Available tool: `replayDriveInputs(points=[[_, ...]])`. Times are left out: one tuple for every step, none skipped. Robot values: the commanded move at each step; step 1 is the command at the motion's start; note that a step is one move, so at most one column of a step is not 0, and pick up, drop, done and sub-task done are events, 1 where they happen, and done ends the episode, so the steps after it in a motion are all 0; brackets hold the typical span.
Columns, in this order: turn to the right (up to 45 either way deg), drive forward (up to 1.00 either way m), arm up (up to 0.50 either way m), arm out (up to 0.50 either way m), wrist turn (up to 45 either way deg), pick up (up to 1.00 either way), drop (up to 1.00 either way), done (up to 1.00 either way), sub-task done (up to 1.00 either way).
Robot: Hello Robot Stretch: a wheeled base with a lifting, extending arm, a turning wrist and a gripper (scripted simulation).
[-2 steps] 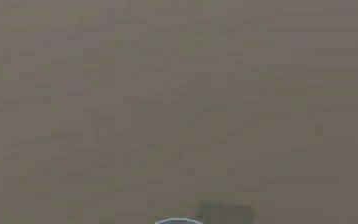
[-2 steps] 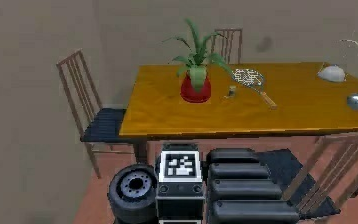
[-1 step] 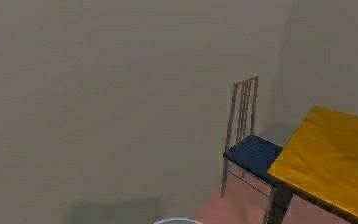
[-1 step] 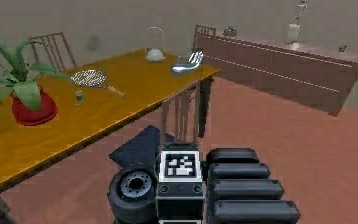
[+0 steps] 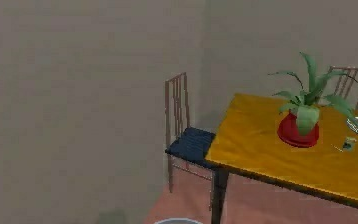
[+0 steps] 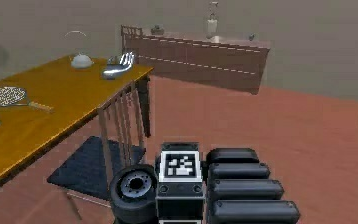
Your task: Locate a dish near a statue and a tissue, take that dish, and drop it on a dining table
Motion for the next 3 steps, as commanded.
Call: replayDriveInputs(points=[[0.0,0.25,0.00,0.00,0.0,0.00,0.00,0.00,0.00],[42.0,0.00,0.00,0.00,0.0,0.00,0.00,0.00,0.00],[0.0,0.40,0.00,0.00,0.0,0.00,0.00,0.00,0.00]])
